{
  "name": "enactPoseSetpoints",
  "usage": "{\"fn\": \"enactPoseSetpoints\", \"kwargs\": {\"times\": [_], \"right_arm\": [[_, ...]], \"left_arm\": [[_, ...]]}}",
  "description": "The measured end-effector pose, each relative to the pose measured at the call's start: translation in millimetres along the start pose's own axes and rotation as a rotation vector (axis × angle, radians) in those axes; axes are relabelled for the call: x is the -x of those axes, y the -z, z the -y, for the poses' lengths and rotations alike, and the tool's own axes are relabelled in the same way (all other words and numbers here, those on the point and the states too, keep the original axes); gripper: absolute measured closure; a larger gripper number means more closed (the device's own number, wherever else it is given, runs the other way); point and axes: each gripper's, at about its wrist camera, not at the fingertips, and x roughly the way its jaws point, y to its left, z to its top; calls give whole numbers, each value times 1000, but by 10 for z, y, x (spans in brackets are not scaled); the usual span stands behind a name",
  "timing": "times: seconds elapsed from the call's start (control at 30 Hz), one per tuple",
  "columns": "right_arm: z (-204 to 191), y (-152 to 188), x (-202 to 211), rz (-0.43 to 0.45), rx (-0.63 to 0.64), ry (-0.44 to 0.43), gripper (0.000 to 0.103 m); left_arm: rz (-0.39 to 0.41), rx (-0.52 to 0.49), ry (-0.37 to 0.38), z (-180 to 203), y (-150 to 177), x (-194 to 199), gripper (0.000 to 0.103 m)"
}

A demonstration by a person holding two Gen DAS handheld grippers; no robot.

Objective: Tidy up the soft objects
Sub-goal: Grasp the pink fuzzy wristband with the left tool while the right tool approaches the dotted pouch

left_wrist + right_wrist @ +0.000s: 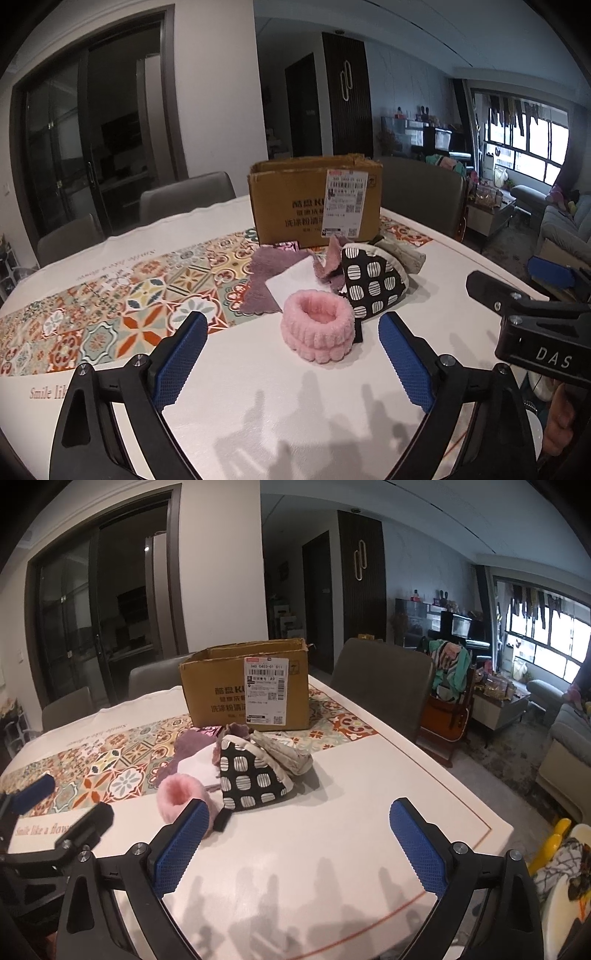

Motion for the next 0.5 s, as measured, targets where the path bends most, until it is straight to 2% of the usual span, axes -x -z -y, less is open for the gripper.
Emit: {"fn": "enactPoseSetpoints", "kwargs": {"times": [0.5], "right_arm": [[45,-34,-593,-78,9,-21,5]], "left_arm": [[-170,33,40,70,155,-764,20]]}}
